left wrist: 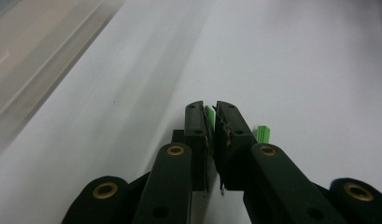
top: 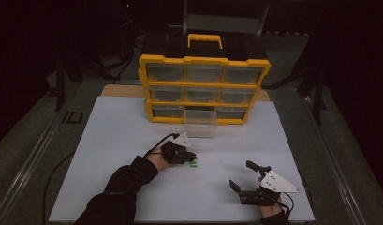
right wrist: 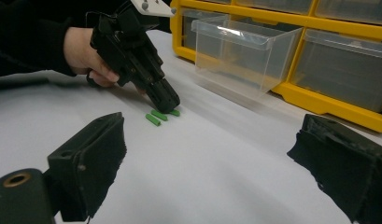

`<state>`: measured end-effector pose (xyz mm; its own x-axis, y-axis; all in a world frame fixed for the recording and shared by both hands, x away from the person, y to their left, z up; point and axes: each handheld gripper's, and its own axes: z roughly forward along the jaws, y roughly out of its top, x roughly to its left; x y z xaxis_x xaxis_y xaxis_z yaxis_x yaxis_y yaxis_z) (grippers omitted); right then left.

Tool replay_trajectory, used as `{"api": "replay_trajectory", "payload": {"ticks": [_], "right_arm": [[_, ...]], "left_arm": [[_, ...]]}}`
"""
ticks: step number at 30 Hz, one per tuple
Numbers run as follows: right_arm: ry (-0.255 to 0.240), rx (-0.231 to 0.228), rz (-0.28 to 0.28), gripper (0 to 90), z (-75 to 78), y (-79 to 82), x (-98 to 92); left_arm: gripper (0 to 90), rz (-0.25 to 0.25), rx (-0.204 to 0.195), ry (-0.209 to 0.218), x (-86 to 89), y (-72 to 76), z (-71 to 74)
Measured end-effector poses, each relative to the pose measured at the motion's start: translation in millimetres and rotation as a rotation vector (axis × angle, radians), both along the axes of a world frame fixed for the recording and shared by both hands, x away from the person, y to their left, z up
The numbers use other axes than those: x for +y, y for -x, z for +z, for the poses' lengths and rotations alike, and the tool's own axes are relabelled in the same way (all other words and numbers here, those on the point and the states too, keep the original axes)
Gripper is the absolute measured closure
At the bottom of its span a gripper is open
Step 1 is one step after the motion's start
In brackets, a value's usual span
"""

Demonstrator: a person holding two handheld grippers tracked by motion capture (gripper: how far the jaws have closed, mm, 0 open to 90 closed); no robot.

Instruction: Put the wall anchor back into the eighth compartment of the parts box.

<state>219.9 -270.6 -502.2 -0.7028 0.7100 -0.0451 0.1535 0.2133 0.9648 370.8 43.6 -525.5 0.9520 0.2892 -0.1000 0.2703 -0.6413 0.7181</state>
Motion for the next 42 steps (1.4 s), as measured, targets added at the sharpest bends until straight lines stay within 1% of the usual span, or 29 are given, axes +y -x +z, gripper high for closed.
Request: {"api": "replay_trajectory", "payload": {"ticks": [6, 7, 10, 14, 17, 18, 20, 21, 22, 23, 24, 25, 26, 27, 28, 29, 31, 33, 35, 38, 39, 40, 42], "right_arm": [[0.001, 0.003, -0.002, 8.1, -0.7, -0.5, 0.2], [0.003, -0.003, -0.006, 8.1, -0.8, -0.8, 0.2], [0.005, -0.012, -0.006, 8.1, -0.2, -0.8, 0.1], [0.002, -0.016, -0.011, 8.1, 0.4, -0.1, -0.7], [0.001, -0.023, -0.012, 8.1, 1.1, 0.3, -1.3], [-0.001, -0.026, -0.01, 8.1, 1.3, 0.4, -1.2], [0.004, -0.028, -0.01, 8.1, 1.5, 0.8, -0.7], [0.007, -0.029, -0.01, 8.1, 1.7, 0.9, -0.3], [0.009, -0.032, -0.011, 8.1, 1.8, 1.0, -0.2], [0.009, -0.033, -0.012, 8.1, 2.0, 1.2, -0.1], [0.009, -0.033, -0.012, 8.1, 2.0, 1.2, -0.1], [0.01, -0.036, -0.013, 8.1, 2.4, 1.5, -0.3], [0.01, -0.036, -0.013, 8.1, 2.4, 1.5, -0.3], [0.009, -0.035, -0.013, 8.1, 2.4, 1.4, -0.6], [0.01, -0.035, -0.013, 8.1, 2.3, 1.4, -0.6], [0.008, -0.034, -0.012, 8.1, 2.3, 1.4, -0.6], [0.01, -0.035, -0.012, 8.1, 2.4, 1.6, -0.3], [0.01, -0.034, -0.011, 8.1, 2.4, 1.7, -0.3], [0.009, -0.033, -0.013, 8.1, 2.4, 1.8, -0.4], [0.008, -0.035, -0.011, 8.2, 2.4, 1.8, -0.6], [0.006, -0.034, -0.01, 8.1, 2.4, 1.8, -0.5], [0.006, -0.034, -0.008, 8.2, 2.3, 1.8, -0.4], [0.009, -0.033, -0.008, 8.2, 2.4, 2.0, -0.2]], "left_arm": [[83.8, 0.006, -0.001, -0.021, -2.0, 0.4, 1.6], [84.2, 0.005, -0.003, -0.028, -2.8, 0.6, 2.5], [84.3, 0.007, 0.005, -0.032, -3.1, 0.2, 3.2], [84.4, 0.0, 0.01, -0.051, -1.9, -1.5, 7.0], [84.4, 0.004, 0.012, -0.047, -0.2, -2.0, 10.8], [84.4, -0.004, 0.01, -0.045, 2.0, -2.5, 16.1], [84.4, -0.01, 0.007, -0.043, 3.0, -2.3, 19.0], [84.4, -0.024, 0.011, -0.04, 4.6, -2.3, 25.0], [84.4, -0.024, 0.011, -0.04, 4.6, -2.3, 25.0], [84.4, -0.038, 0.003, -0.049, 6.0, -1.9, 31.0], [84.4, -0.038, 0.003, -0.049, 6.0, -1.9, 31.0], [84.4, -0.051, 0.003, -0.049, 7.4, -2.2, 36.8], [84.4, -0.051, 0.003, -0.049, 7.4, -2.2, 36.8], [84.4, -0.061, 0.006, -0.053, 8.8, -3.3, 42.4], [84.4, -0.061, 0.006, -0.053, 8.8, -3.3, 42.4], [84.4, -0.072, 0.012, -0.046, 9.9, -4.2, 47.8], [84.4, -0.088, 0.01, -0.052, 11.3, -5.4, 54.0], [84.4, -0.088, 0.01, -0.052, 11.3, -5.4, 54.0], [84.4, -0.095, -0.009, -0.043, 15.5, -9.0, 70.3], [84.4, -0.1, -0.027, -0.038, 18.2, -12.4, 82.9], [84.4, -0.1, -0.027, -0.038, 18.2, -12.4, 82.9], [84.4, -0.099, -0.038, -0.022, 19.6, -14.7, 91.1], [84.3, -0.104, -0.045, -0.016, 20.6, -17.4, 99.5]]}}
